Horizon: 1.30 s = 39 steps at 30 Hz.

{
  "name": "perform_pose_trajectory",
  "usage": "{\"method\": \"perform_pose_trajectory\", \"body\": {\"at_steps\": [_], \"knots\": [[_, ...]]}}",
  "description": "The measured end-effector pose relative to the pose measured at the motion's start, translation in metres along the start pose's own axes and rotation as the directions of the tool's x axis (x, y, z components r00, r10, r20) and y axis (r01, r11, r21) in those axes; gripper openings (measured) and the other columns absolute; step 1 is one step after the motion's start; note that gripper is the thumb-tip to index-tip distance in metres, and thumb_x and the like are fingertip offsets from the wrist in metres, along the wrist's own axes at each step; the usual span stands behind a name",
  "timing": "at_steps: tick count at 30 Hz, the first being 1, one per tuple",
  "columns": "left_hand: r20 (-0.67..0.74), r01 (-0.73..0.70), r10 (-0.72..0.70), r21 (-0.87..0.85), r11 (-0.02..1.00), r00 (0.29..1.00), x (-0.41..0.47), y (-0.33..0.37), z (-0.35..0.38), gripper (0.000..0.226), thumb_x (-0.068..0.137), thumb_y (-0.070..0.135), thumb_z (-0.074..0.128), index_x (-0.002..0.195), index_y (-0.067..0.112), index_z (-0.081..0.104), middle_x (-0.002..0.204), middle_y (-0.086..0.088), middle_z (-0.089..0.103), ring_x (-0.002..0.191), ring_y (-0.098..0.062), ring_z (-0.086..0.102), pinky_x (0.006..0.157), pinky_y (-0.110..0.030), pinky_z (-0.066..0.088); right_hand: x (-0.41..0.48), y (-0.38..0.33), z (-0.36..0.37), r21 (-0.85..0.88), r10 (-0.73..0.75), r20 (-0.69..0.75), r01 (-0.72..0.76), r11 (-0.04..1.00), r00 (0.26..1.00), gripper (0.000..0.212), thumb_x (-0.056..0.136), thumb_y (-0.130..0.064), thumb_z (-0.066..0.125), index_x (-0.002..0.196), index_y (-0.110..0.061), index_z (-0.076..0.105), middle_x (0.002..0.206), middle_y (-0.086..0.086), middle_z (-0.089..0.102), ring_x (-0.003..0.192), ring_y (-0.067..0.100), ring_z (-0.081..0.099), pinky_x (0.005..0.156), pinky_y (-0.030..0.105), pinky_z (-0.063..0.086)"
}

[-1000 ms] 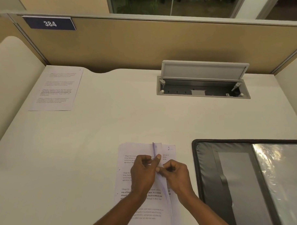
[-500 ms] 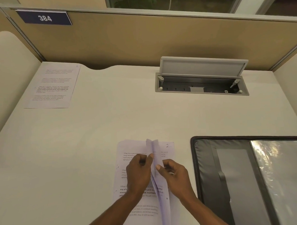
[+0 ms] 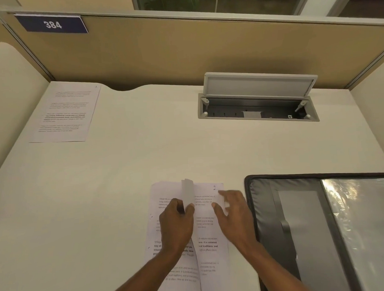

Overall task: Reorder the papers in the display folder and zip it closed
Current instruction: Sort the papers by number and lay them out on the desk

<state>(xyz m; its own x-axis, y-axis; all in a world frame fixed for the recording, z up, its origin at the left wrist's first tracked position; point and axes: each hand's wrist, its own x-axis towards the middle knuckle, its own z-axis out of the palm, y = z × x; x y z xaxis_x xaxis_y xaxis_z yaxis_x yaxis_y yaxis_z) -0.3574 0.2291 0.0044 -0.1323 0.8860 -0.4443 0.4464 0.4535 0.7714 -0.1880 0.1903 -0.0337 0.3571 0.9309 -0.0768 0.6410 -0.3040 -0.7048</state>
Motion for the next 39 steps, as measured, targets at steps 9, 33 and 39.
{"method": "perform_pose_trajectory", "body": {"at_steps": [9,33,39], "knots": [[-0.046,-0.012,0.011,-0.015,1.0,0.999,-0.005,0.006,-0.005,0.024,0.098,0.025,0.072,0.084,0.011,0.059,0.081,0.002,0.07,0.074,-0.015,0.069,0.059,-0.024,0.056,0.059,-0.006,-0.007,-0.336,-0.091,0.214,0.161,0.928,0.973,0.065,0.089,-0.05,0.075,0.144,-0.021,0.055,0.126,-0.004,0.053,0.12,0.018,0.046,0.084,0.035,0.053],[-0.039,0.006,-0.009,-0.091,0.996,0.999,-0.005,-0.001,-0.012,0.022,0.096,0.027,0.073,0.088,0.01,0.063,0.083,0.004,0.073,0.081,-0.02,0.072,0.073,-0.045,0.065,0.086,-0.011,-0.01,-0.082,0.168,0.295,-0.151,0.985,0.941,0.029,0.073,-0.04,0.092,0.08,-0.03,0.066,0.092,-0.007,0.068,0.082,0.014,0.064,0.071,0.033,0.053],[-0.043,0.026,-0.033,-0.144,0.989,0.999,-0.005,-0.003,-0.014,0.023,0.099,0.026,0.072,0.087,0.008,0.063,0.084,0.002,0.074,0.083,-0.022,0.072,0.073,-0.038,0.063,0.053,-0.002,-0.006,0.324,0.336,0.234,-0.399,0.858,0.912,0.032,0.08,-0.037,0.09,0.076,-0.014,0.068,0.078,0.008,0.073,0.066,0.029,0.064,0.065,0.036,0.049]]}}
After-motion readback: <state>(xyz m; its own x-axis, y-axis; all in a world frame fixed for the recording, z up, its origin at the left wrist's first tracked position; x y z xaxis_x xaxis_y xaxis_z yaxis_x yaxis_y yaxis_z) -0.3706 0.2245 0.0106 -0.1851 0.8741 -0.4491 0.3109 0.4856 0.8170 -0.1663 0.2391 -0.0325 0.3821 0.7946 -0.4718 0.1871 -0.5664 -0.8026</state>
